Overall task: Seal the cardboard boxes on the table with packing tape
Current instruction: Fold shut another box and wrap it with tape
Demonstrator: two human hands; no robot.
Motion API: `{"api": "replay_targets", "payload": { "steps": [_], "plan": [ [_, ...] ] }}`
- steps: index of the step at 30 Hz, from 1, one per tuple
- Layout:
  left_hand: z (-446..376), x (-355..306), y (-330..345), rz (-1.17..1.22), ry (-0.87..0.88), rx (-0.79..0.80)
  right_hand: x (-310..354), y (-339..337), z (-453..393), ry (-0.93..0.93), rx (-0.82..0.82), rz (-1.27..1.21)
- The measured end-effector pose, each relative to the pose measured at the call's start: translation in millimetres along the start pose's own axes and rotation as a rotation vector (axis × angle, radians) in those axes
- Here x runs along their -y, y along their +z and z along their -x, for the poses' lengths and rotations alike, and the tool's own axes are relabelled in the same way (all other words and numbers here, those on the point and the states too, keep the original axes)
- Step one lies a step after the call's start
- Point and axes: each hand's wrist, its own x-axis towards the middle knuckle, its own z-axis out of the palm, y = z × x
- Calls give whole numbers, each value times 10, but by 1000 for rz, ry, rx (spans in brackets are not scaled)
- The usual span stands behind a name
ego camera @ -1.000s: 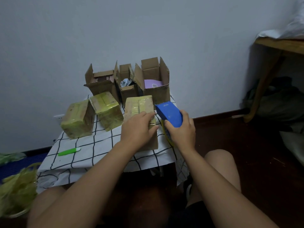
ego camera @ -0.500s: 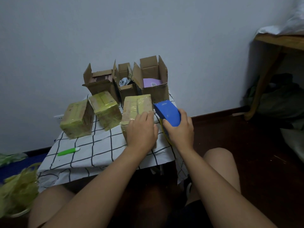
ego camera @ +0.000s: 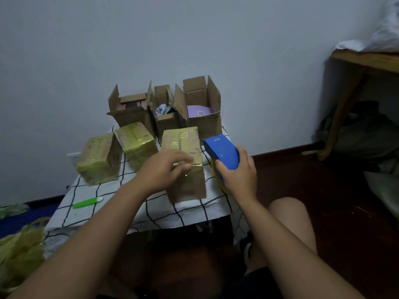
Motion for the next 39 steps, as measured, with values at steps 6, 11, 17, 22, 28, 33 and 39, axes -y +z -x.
{"api": "replay_targets", "payload": {
  "steps": [6, 11, 17, 22, 28, 33, 39],
  "plan": [
    [20, -23, 180, -137, 23, -131, -15, 11, -10, -25, -6, -3],
    [18, -116, 335, -139, 10, -242, -34, 5, 12, -39, -17, -15],
    [77, -109, 403, -212, 35, -259, -21, -1, 14, -39, -7, -9],
    [77, -120, 376, -171, 14, -236, -13, -12, 30, -36, -4, -6],
    [38, -168, 455, -86, -48, -340, -19, -5, 36, -31, -10, -4],
    [62, -106, 408, -178, 21, -285, -15, -10, 31, -38, -1, -2],
    [67, -63, 239, -43, -60, -135, -13, -21, 42, -31, -5, 2]
  ]
}}
